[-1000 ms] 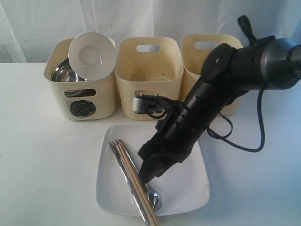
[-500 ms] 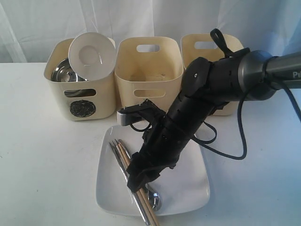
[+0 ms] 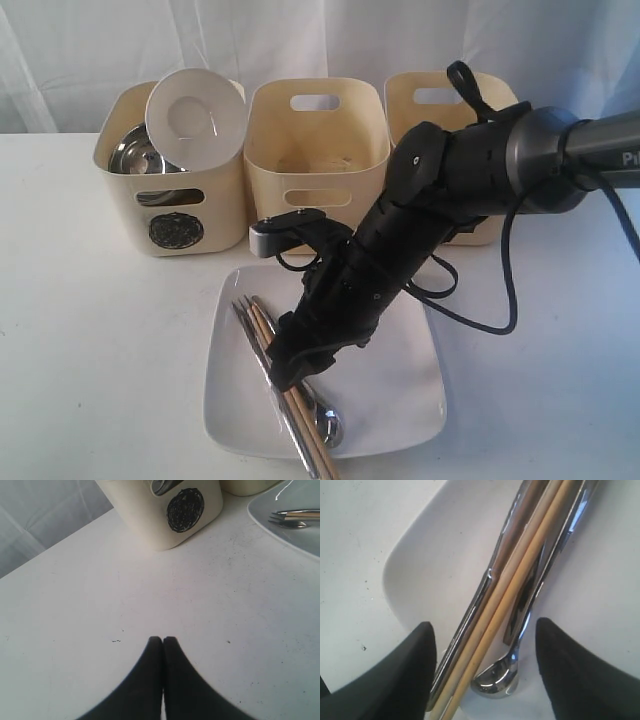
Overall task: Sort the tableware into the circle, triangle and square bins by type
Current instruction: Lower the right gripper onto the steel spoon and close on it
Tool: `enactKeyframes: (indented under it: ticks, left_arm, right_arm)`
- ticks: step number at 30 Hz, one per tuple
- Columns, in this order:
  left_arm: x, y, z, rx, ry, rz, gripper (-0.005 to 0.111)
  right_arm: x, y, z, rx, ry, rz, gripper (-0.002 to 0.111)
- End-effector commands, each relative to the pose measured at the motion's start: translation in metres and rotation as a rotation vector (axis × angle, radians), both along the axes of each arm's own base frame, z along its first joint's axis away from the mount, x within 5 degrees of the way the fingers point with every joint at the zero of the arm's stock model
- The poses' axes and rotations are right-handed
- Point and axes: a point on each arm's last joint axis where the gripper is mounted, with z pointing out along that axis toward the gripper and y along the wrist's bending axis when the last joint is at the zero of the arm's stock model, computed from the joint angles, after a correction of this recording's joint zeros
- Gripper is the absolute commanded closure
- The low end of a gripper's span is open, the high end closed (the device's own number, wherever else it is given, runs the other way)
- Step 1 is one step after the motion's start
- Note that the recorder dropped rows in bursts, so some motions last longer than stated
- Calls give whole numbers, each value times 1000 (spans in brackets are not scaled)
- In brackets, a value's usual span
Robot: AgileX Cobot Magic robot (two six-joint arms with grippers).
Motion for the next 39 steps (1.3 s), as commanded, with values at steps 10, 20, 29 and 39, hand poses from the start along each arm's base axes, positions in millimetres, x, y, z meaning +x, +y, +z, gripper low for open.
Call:
enactKeyframes:
  ticks: [10, 20, 29, 39]
  left_arm:
    - [0, 0, -1, -6, -2, -3, 107]
    - [0, 0, -1, -6, -2, -3, 107]
    - [0, 0, -1, -6, -2, -3, 107]
    - [0, 0, -1, -6, -2, -3, 107]
  right_arm:
    - [-4, 0, 0, -10, 19, 25, 53]
    - [-4, -3, -1, -36, 28, 21, 53]
    - [-3, -7, -4, -95, 14, 13, 53]
    - [1, -7, -21, -132, 41, 1, 53]
